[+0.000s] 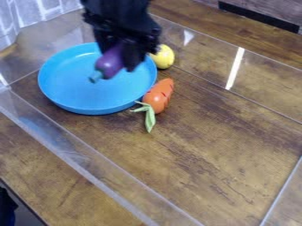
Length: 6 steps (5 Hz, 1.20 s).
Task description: Put the purple eggplant on the blue tray
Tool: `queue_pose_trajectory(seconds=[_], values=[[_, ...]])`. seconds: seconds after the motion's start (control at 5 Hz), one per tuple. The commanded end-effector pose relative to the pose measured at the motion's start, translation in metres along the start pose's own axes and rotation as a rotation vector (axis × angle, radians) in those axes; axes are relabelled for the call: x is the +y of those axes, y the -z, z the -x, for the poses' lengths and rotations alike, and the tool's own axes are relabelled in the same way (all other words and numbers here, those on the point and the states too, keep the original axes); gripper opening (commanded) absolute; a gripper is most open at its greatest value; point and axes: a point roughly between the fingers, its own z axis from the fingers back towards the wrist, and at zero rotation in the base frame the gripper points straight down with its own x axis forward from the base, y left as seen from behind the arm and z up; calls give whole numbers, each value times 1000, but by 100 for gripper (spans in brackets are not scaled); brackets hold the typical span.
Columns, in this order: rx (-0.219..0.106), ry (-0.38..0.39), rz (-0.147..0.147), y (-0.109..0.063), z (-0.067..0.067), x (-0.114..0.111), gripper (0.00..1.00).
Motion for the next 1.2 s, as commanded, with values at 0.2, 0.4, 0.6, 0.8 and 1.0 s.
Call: queue_pose_trajectory(seconds=[0.2,0.4,0.6,0.8,1.0], values=[[-20,-155,-77,24,14,41,0],[-12,-123,-82,49,8,41,0],[-15,-97,-74,64,1,37,0],[-19,-132,-80,54,-11,35,0],[-17,-161,-90,43,-23,32,0]])
